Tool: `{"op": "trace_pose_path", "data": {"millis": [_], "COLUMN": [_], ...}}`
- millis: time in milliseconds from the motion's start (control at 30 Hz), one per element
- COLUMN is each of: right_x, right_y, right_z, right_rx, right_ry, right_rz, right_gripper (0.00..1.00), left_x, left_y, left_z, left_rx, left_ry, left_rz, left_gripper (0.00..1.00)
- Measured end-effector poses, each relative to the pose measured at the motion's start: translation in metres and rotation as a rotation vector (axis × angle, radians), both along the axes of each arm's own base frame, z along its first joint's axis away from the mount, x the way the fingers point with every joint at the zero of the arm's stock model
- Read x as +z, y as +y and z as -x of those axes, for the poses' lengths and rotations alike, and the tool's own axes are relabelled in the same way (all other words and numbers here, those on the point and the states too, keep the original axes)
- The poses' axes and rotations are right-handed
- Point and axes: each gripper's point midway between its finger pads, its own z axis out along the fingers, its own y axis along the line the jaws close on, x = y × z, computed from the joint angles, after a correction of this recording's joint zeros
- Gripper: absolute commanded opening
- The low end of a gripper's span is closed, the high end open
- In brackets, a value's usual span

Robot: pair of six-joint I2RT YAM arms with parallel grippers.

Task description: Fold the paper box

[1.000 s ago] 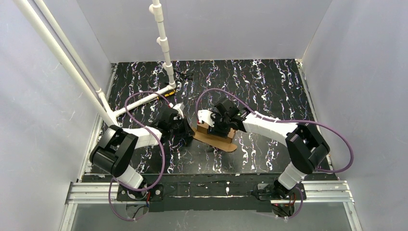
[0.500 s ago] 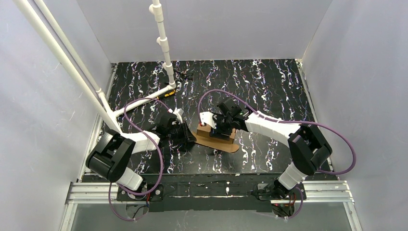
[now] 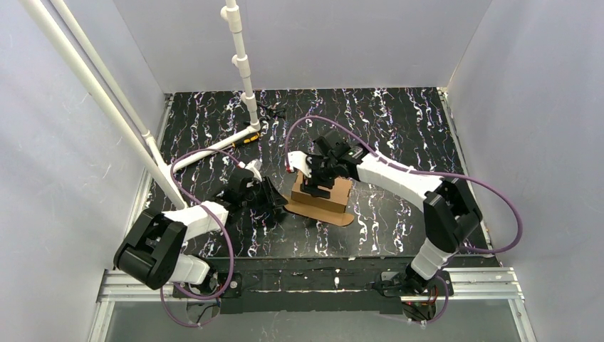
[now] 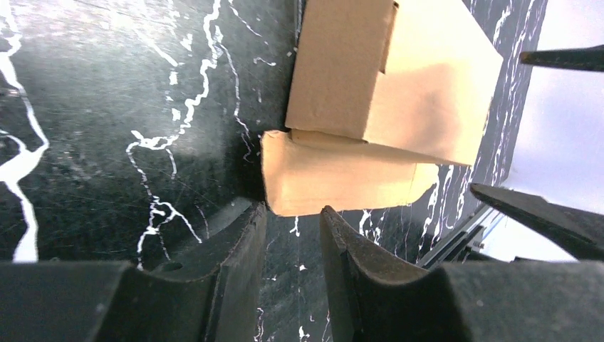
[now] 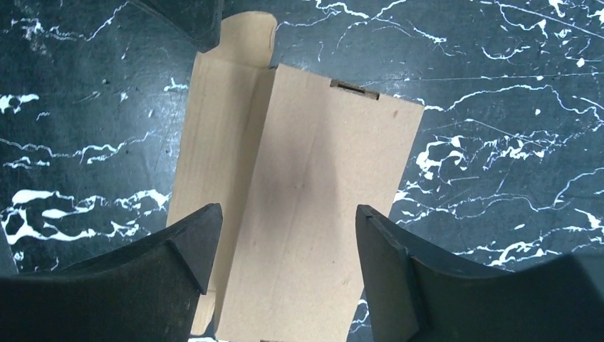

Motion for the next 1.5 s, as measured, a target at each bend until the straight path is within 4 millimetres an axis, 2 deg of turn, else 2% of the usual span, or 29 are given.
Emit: {"op": "trace_pose_path", "data": {"millis": [200,500,833,1033,1133,1500], "right_x": [-0.021,-0.032,-0.034,-0.035,-0.036,-0.038], "right_y": [0.008,0.005,0.004,0.004,0.003,0.003], "right_z": [-0.002,-0.002,-0.006,-0.006,-0.006,-0.006], "right_rx": [-0.032,-0.048,-0.059,-0.060,-0.061,-0.071], "right_ry": [0.039,0.025,0.005,0.005,0.006,0.009], "right_rz": [0.034,0.054,0.057,0.057,0.059,0.057], "right_gripper": [0.74,0.73,0.72,0.70,0.70,0.66], "left_x": [-0.002,-0.016,-0.023,-0.022,-0.021,-0.016], "left_y": [0.008,0.011,0.004,0.001,0.000,-0.001], "left_z": [-0.008,-0.003,-0.007,-0.009,-0.009,-0.011], "left_rx": [0.063,0.055,0.014,0.002,-0.001,-0.034], "left_ry": [0.022,0.063,0.072,0.068,0.063,0.015], "left_rz": [0.003,-0.026,-0.026,-0.010,-0.005,-0.011], "left_gripper": [0.32,0.26,0.13,0.09,0.00,0.00]}}
